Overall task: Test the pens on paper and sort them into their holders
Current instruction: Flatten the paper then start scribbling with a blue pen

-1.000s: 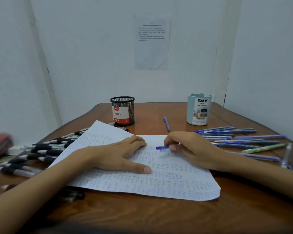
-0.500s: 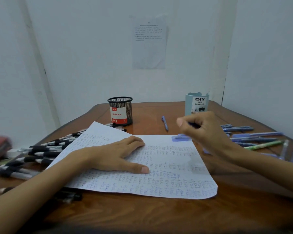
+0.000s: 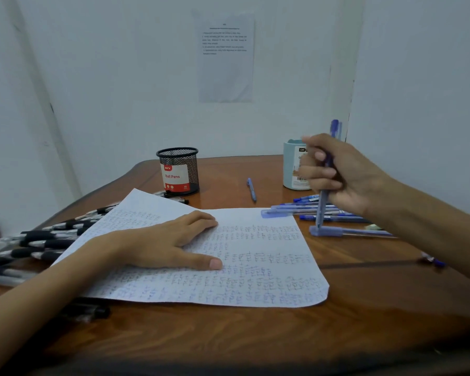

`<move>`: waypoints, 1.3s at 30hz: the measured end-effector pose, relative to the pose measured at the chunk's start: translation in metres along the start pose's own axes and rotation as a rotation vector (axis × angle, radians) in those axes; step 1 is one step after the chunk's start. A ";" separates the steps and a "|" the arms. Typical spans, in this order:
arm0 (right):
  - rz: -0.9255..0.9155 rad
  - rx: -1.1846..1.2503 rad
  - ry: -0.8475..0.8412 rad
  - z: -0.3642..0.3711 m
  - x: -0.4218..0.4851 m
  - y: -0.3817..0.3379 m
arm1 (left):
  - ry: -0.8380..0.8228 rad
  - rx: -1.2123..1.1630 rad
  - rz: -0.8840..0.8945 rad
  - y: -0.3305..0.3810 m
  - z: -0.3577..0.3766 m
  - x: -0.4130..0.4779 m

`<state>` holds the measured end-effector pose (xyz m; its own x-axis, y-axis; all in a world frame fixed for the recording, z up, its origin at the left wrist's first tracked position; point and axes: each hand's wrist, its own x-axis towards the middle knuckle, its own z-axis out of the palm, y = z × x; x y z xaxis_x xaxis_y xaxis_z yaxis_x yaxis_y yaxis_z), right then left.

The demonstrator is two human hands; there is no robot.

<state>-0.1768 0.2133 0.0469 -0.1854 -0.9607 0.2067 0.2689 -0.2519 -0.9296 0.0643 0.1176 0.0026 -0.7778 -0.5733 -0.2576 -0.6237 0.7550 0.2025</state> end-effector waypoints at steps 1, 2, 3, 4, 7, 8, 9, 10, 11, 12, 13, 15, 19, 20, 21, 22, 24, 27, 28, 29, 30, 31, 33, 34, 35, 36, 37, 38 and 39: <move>-0.003 -0.074 -0.005 -0.001 0.001 0.003 | -0.003 0.000 -0.005 0.001 0.000 0.000; -0.030 -0.209 -0.005 -0.002 0.001 0.008 | -0.005 0.001 -0.009 0.002 -0.001 -0.001; -0.067 -0.358 -0.003 -0.002 0.001 0.012 | -0.007 0.003 -0.014 0.002 -0.001 -0.001; -0.096 -0.491 -0.005 -0.002 0.001 0.016 | -0.009 0.006 -0.017 0.002 -0.001 0.000; 0.032 -0.582 -0.097 -0.001 -0.003 0.024 | -0.017 -0.002 -0.017 0.002 -0.002 0.000; 0.096 -0.546 -0.171 0.000 -0.004 0.028 | -0.019 -0.003 -0.010 0.000 -0.002 0.001; 0.162 -0.497 -0.234 0.002 -0.007 0.032 | -0.027 -0.005 -0.003 0.000 -0.002 0.000; 0.222 -0.450 -0.279 0.003 -0.009 0.037 | -0.038 -0.010 0.005 -0.001 -0.002 -0.001; 0.264 -0.411 -0.302 0.006 -0.012 0.043 | -0.056 -0.015 0.003 -0.001 -0.003 -0.003; 0.279 -0.393 -0.312 0.008 -0.015 0.048 | -0.069 -0.020 -0.004 -0.001 -0.004 -0.004; 0.261 -0.405 -0.312 0.011 -0.019 0.054 | -0.070 -0.022 -0.004 -0.002 -0.005 -0.004; 0.171 -0.459 -0.278 0.013 -0.023 0.061 | -0.055 -0.005 0.006 -0.004 -0.006 -0.004; 0.107 -0.511 -0.250 0.013 -0.025 0.063 | -0.066 -0.013 0.000 -0.005 -0.005 -0.002; 0.108 -0.502 -0.263 0.013 -0.025 0.063 | -0.068 -0.014 0.000 -0.006 -0.004 -0.001; 0.105 -0.492 -0.263 0.015 -0.026 0.063 | -0.067 -0.016 0.001 -0.006 -0.004 -0.001; 0.085 -0.496 -0.254 0.016 -0.026 0.062 | -0.066 -0.019 0.003 -0.006 -0.004 -0.002; 0.016 -0.544 -0.217 0.016 -0.025 0.063 | -0.067 -0.018 0.012 -0.005 -0.005 -0.002; -0.034 -0.600 -0.200 0.013 -0.023 0.065 | -0.066 -0.021 0.017 -0.004 -0.005 -0.003; -0.032 -0.623 -0.197 0.012 -0.022 0.065 | -0.064 -0.019 0.020 -0.004 -0.005 -0.003; -0.025 -0.646 -0.192 0.011 -0.023 0.065 | -0.062 -0.017 0.021 -0.004 -0.005 -0.003; -0.019 -0.663 -0.187 0.010 -0.022 0.066 | -0.063 -0.018 0.021 -0.004 -0.005 -0.004; -0.014 -0.674 -0.185 0.010 -0.022 0.066 | -0.064 -0.022 0.020 -0.004 -0.005 -0.004; -0.004 -0.689 -0.196 0.010 -0.022 0.066 | -0.063 -0.031 0.021 -0.004 -0.005 -0.003; 0.000 -0.693 -0.203 0.010 -0.021 0.066 | -0.064 -0.034 0.023 -0.004 -0.004 -0.003; 0.000 -0.695 -0.210 0.011 -0.021 0.066 | -0.065 -0.037 0.025 -0.004 -0.004 -0.003; 0.000 -0.697 -0.213 0.011 -0.021 0.066 | -0.067 -0.038 0.026 -0.004 -0.004 -0.003; -0.002 -0.700 -0.217 0.011 -0.022 0.066 | -0.069 -0.037 0.027 -0.003 -0.004 -0.003; -0.005 -0.702 -0.220 0.012 -0.022 0.066 | -0.069 -0.037 0.028 -0.003 -0.004 -0.003; -0.007 -0.704 -0.223 0.012 -0.022 0.066 | -0.067 -0.037 0.028 -0.003 -0.004 -0.003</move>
<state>-0.1436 0.2169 -0.0152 0.0319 -0.9792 0.2005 -0.4161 -0.1954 -0.8881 0.0685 0.1155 0.0069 -0.7885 -0.5289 -0.3139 -0.6055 0.7573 0.2448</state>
